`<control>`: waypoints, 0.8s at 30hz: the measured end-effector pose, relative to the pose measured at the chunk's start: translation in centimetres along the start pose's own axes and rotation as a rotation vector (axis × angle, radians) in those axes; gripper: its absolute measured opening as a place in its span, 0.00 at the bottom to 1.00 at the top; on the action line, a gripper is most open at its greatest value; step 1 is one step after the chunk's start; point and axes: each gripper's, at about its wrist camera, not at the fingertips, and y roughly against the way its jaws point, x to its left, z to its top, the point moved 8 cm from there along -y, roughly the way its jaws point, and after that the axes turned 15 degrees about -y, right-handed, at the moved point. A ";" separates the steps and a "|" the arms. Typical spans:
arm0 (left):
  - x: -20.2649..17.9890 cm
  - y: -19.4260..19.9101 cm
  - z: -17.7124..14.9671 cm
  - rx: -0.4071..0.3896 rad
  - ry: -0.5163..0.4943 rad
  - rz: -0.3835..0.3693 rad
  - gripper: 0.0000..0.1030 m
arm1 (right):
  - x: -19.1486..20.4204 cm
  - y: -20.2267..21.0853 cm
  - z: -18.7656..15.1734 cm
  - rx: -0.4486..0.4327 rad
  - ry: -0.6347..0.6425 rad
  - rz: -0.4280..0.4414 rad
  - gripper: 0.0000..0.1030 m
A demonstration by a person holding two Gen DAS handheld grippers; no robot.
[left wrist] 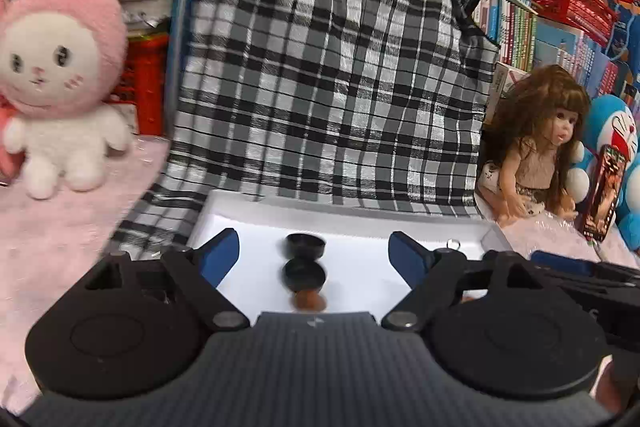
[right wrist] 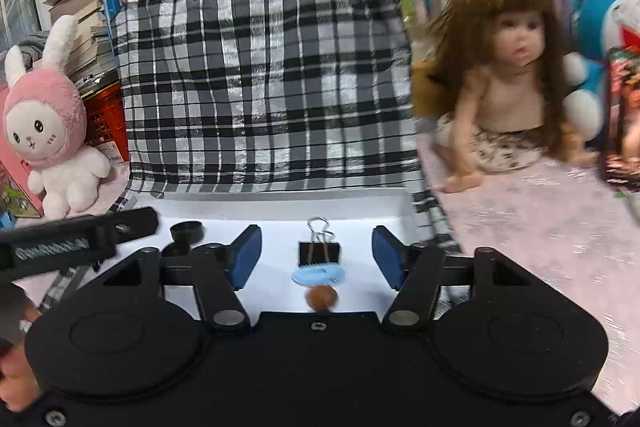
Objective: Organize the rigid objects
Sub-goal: 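Open both tools to drop the lid and binder clip into the box, then withdraw both open tools from the box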
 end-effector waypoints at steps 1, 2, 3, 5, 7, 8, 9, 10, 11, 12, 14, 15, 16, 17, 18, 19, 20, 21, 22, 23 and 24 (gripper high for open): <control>0.0 0.9 -0.3 -0.010 -0.010 0.005 0.88 | -0.1 1.0 -0.4 -0.019 0.002 0.000 0.62; -0.1 1.7 -0.7 -0.022 -0.018 0.004 0.89 | -0.1 2.0 -0.9 -0.034 0.005 0.003 0.63; -0.1 2.8 -1.3 -0.036 -0.021 0.005 0.90 | -0.2 2.9 -1.4 -0.048 0.004 0.008 0.66; -0.3 4.8 -2.4 -0.063 -0.026 0.005 0.91 | -0.3 4.9 -2.8 -0.070 0.014 0.020 0.68; -0.6 7.0 -3.9 -0.091 -0.027 0.006 0.95 | -0.5 6.8 -4.4 -0.092 0.029 0.023 0.71; -0.8 7.8 -4.5 -0.096 -0.030 0.008 0.98 | -0.7 7.7 -5.2 -0.107 0.030 0.015 0.72; -1.0 8.7 -5.4 -0.101 -0.037 0.012 1.00 | -0.9 8.5 -5.9 -0.119 0.030 0.010 0.74; -1.2 9.3 -6.1 -0.100 -0.041 0.023 1.00 | -1.1 9.3 -6.8 -0.131 0.034 0.012 0.75; -1.3 9.9 -7.0 -0.096 -0.040 0.037 1.00 | -1.3 10.1 -7.6 -0.139 0.036 0.013 0.75; -1.4 10.4 -7.6 -0.095 -0.040 0.038 1.00 | -1.4 10.6 -8.4 -0.140 0.042 0.011 0.76; -1.7 11.0 -9.1 -0.092 -0.044 0.031 1.00 | -1.5 11.4 -10.0 -0.128 0.066 0.010 0.77; -1.9 11.2 -9.7 -0.084 -0.051 0.033 1.00 | -1.6 11.7 -10.6 -0.125 0.075 0.005 0.77; -2.1 11.2 -10.3 -0.075 -0.064 0.039 1.00 | -1.7 11.9 -11.3 -0.120 0.088 -0.002 0.77; -2.3 11.1 -10.9 -0.064 -0.084 0.038 1.00 | -1.7 12.0 -12.0 -0.111 0.106 -0.010 0.78; -2.5 10.9 -11.4 -0.047 -0.100 0.043 1.00 | -1.7 12.0 -12.5 -0.103 0.121 -0.019 0.78; -2.7 10.7 -11.9 -0.035 -0.108 0.049 1.00 | -1.9 11.8 -13.0 -0.093 0.131 -0.027 0.78; -2.7 10.5 -12.4 -0.023 -0.114 0.049 1.00 | -2.0 11.5 -13.4 -0.080 0.137 -0.035 0.78; -2.8 10.1 -12.8 -0.008 -0.116 0.048 1.00 | -2.0 11.0 -13.7 -0.066 0.139 -0.042 0.78; -2.7 9.8 -13.1 0.007 -0.111 0.048 1.00 | -2.2 10.6 -14.1 -0.046 0.138 -0.050 0.78; -2.7 9.5 -13.4 0.018 -0.104 0.047 1.00 | -2.3 10.3 -14.5 -0.028 0.138 -0.056 0.78; -2.5 9.1 -13.5 0.030 -0.096 0.047 1.00 | -2.5 9.9 -14.7 -0.014 0.138 -0.062 0.78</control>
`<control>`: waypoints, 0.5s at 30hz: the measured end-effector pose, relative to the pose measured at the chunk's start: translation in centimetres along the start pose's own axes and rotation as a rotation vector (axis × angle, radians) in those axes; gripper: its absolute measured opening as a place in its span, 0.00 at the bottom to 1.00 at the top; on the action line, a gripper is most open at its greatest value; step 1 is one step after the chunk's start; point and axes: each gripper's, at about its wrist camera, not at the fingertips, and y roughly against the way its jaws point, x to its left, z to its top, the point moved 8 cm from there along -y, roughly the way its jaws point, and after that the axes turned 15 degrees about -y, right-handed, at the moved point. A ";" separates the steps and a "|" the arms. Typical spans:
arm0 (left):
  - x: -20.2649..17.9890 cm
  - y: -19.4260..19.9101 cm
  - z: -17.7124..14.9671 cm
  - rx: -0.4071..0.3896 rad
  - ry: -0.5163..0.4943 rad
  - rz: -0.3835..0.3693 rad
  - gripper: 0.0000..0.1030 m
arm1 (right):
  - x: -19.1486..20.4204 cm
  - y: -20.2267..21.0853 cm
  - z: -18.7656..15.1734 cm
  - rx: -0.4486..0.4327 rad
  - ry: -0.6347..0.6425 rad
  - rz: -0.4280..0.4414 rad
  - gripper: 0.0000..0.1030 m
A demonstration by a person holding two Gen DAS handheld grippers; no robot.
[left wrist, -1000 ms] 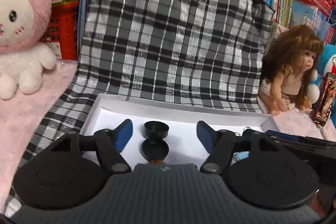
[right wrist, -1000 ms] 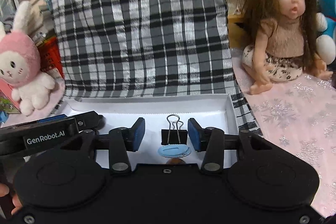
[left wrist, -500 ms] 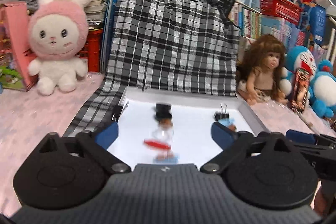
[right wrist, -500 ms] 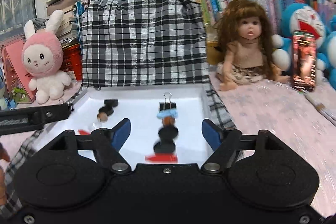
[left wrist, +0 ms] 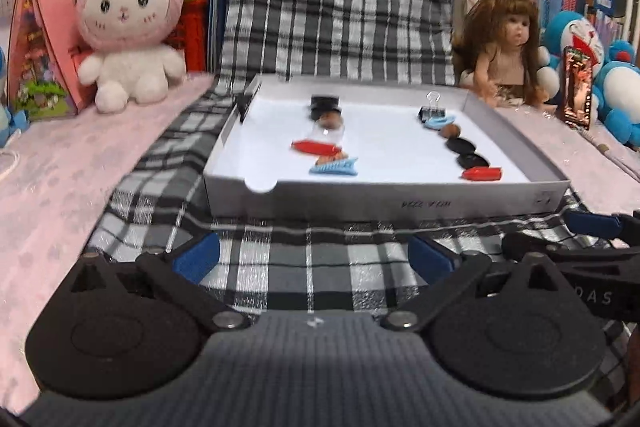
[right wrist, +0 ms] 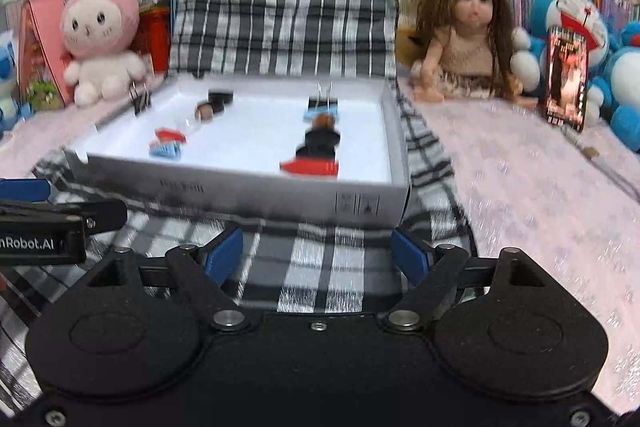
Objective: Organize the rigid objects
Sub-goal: 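Withdraw both open tools from the box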
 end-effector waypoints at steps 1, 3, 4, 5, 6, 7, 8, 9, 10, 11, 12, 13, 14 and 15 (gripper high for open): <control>0.1 -0.3 -0.2 0.014 0.004 -0.001 1.00 | -0.1 -0.4 -0.1 0.011 0.003 -0.007 0.79; 0.2 -1.0 -0.6 0.051 0.017 0.001 1.00 | -0.2 -0.7 -0.3 0.011 -0.005 -0.007 0.81; 0.2 -1.2 -0.8 0.058 0.019 0.000 1.00 | -0.2 -0.7 -0.3 0.012 -0.009 -0.011 0.82; 0.2 -1.2 -0.8 0.058 0.013 0.005 1.00 | -0.3 -0.8 -0.3 0.012 -0.012 -0.011 0.82; 0.1 -1.3 -0.8 0.058 0.008 0.009 1.00 | -0.3 -0.8 -0.3 0.012 -0.016 -0.012 0.83; 0.0 -1.3 -0.9 0.060 0.004 0.012 1.00 | -0.4 -0.9 -0.3 0.014 -0.019 -0.013 0.84; 0.0 -1.4 -0.9 0.061 0.001 0.016 1.00 | -0.4 -0.9 -0.2 0.016 -0.021 -0.013 0.85; 0.0 -1.4 -0.9 0.060 0.000 0.019 1.00 | -0.4 -1.0 -0.2 0.020 -0.025 -0.010 0.86; 0.0 -1.5 -0.9 0.059 -0.001 0.021 1.00 | -0.4 -1.1 -0.2 0.024 -0.028 -0.008 0.87; 0.0 -1.5 -0.9 0.058 -0.002 0.022 1.00 | -0.4 -1.1 -0.2 0.027 -0.029 -0.008 0.88; 0.0 -1.5 -0.9 0.058 -0.002 0.024 1.00 | -0.4 -1.2 -0.2 0.028 -0.027 -0.008 0.89; 0.0 -1.5 -0.9 0.058 -0.003 0.025 1.00 | -0.3 -1.2 -0.2 0.030 -0.024 -0.010 0.90; 0.0 -1.5 -0.9 0.058 -0.003 0.024 1.00 | -0.3 -1.2 -0.2 0.031 -0.023 -0.012 0.90; 0.0 -1.5 -0.9 0.058 -0.005 0.022 1.00 | -0.3 -1.2 -0.2 0.032 -0.024 -0.012 0.91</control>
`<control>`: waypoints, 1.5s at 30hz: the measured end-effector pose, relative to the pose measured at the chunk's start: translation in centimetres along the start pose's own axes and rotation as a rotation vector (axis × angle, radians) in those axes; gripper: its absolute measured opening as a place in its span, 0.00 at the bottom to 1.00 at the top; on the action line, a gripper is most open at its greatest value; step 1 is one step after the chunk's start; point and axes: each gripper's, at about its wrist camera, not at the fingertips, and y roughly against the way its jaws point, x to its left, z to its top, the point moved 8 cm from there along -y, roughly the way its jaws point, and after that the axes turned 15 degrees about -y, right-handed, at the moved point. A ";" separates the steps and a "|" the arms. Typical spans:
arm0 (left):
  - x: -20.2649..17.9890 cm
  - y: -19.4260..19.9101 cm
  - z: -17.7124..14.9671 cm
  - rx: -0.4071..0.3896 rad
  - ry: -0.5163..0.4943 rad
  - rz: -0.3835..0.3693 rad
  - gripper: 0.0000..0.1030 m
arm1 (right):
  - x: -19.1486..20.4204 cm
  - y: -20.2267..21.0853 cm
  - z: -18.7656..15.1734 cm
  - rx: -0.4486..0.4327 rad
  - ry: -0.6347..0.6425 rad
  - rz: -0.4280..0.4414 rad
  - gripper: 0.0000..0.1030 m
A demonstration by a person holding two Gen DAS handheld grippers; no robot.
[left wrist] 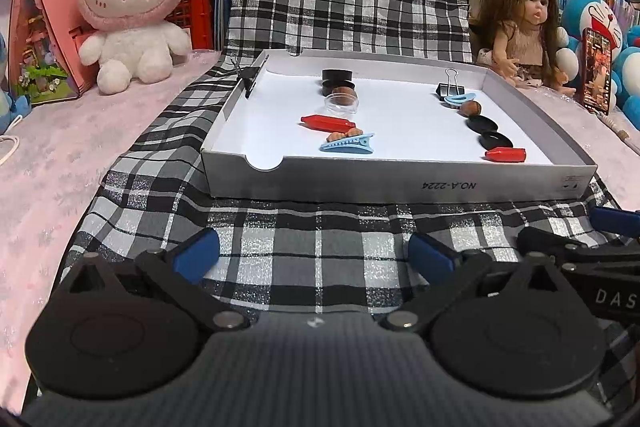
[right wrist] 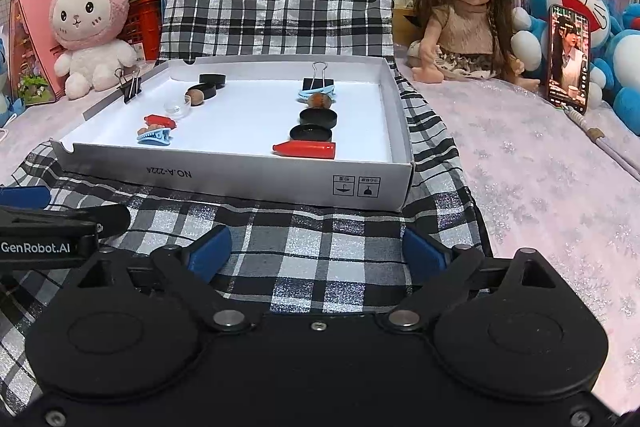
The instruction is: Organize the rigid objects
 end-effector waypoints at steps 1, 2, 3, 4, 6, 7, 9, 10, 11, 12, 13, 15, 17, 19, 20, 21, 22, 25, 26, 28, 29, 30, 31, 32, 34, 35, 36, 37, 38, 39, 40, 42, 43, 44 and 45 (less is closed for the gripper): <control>0.0 0.0 0.0 0.000 -0.001 -0.002 1.00 | 0.0 0.0 0.0 0.001 -0.001 0.001 0.91; 0.0 0.0 0.0 0.000 -0.002 -0.005 1.00 | 0.0 0.0 0.0 0.002 -0.002 0.002 0.92; 0.0 0.0 0.0 0.000 -0.003 -0.007 1.00 | 0.0 0.0 0.0 0.003 -0.002 0.002 0.92; 0.0 0.0 0.0 -0.001 -0.004 -0.008 1.00 | 0.0 0.0 0.0 0.003 -0.002 0.002 0.92; 0.0 -0.1 0.0 -0.001 -0.005 -0.008 1.00 | 0.0 0.0 0.0 0.003 -0.002 0.003 0.92; 0.0 -0.1 0.0 0.000 -0.005 -0.008 1.00 | 0.0 0.0 0.0 0.003 -0.002 0.003 0.92; 0.0 -0.1 0.0 -0.001 -0.003 -0.008 1.00 | 0.0 0.0 0.0 0.003 -0.002 0.003 0.92; 0.0 -0.1 0.0 -0.001 -0.004 -0.008 1.00 | 0.0 0.0 0.0 0.003 -0.002 0.003 0.92; 0.0 -0.1 0.0 0.000 -0.005 -0.007 1.00 | 0.0 -0.1 0.0 0.003 -0.002 0.003 0.92; 0.0 -0.1 0.0 0.000 -0.005 -0.007 1.00 | 0.0 0.0 0.0 0.003 -0.002 0.003 0.92; 0.0 -0.1 0.0 -0.001 -0.004 -0.008 1.00 | 0.0 -0.1 0.0 0.003 -0.002 0.003 0.92; 0.0 -0.1 0.0 -0.001 -0.005 -0.007 1.00 | 0.0 0.0 0.0 0.003 -0.002 0.003 0.92; 0.0 -0.1 0.0 -0.001 -0.004 -0.007 1.00 | 0.0 0.0 0.0 0.003 -0.002 0.003 0.92; 0.0 -0.1 0.0 -0.001 -0.004 -0.007 1.00 | 0.0 -0.1 0.0 0.003 -0.002 0.003 0.92; 0.0 -0.1 0.0 0.000 -0.005 -0.007 1.00 | 0.0 0.0 0.0 0.003 -0.002 0.003 0.92; 0.0 -0.1 0.0 0.000 -0.006 -0.005 1.00 | 0.0 -0.1 0.0 0.003 -0.002 0.003 0.92; 0.0 -0.1 0.0 0.000 -0.005 -0.004 1.00 | 0.0 0.0 0.0 0.003 -0.002 0.003 0.92; 0.0 -0.1 0.0 0.000 -0.005 -0.004 1.00 | 0.0 0.0 0.0 0.003 -0.002 0.003 0.92; 0.1 -0.1 0.0 0.000 -0.005 -0.004 1.00 | 0.0 0.0 0.0 0.004 -0.002 0.003 0.92; 0.0 -0.1 0.0 0.000 -0.005 -0.004 1.00 | 0.0 0.0 0.0 0.004 -0.002 0.003 0.92; 0.1 -0.1 0.0 0.000 -0.005 -0.004 1.00 | 0.0 0.0 0.0 0.004 -0.002 0.003 0.92; 0.0 -0.1 0.0 0.000 -0.005 -0.004 1.00 | 0.0 0.0 0.0 0.004 -0.002 0.003 0.92; 0.1 -0.1 0.0 0.000 -0.005 -0.004 1.00 | 0.0 0.0 0.0 0.004 -0.002 0.003 0.92; 0.0 -0.1 0.0 0.000 -0.005 -0.004 1.00 | 0.0 0.0 0.0 0.004 -0.002 0.003 0.92; 0.1 -0.1 0.0 -0.001 -0.005 -0.004 1.00 | 0.0 0.0 0.0 0.004 -0.003 0.003 0.92; 0.1 -0.1 0.0 -0.001 -0.005 -0.004 1.00 | 0.0 0.0 0.0 0.004 -0.002 0.003 0.92; 0.0 -0.1 0.0 -0.001 -0.005 -0.004 1.00 | 0.0 0.0 0.0 0.004 -0.002 0.003 0.92; 0.1 -0.1 0.0 -0.001 -0.004 -0.004 1.00 | 0.0 0.0 0.0 0.004 -0.002 0.003 0.92; 0.0 -0.1 0.0 -0.001 -0.004 -0.004 1.00 | 0.0 0.0 0.0 0.004 -0.003 0.003 0.92; 0.0 -0.1 0.0 -0.002 -0.003 -0.003 1.00 | 0.0 0.0 0.0 0.004 -0.003 0.003 0.92; 0.1 0.0 0.0 -0.003 -0.002 -0.002 1.00 | 0.0 0.0 0.0 0.004 -0.003 0.003 0.92; 0.1 0.1 0.0 -0.005 0.001 0.000 1.00 | 0.0 0.0 0.0 0.004 -0.003 0.003 0.92; 0.1 0.1 0.0 -0.004 0.000 0.001 1.00 | 0.0 0.0 0.0 0.004 -0.003 0.003 0.93; 0.1 0.1 0.0 -0.004 0.001 0.000 1.00 | 0.0 0.0 0.0 0.004 -0.003 0.003 0.93; 0.1 0.1 0.0 -0.005 0.002 -0.001 1.00 | 0.0 0.0 0.0 0.004 -0.003 0.003 0.93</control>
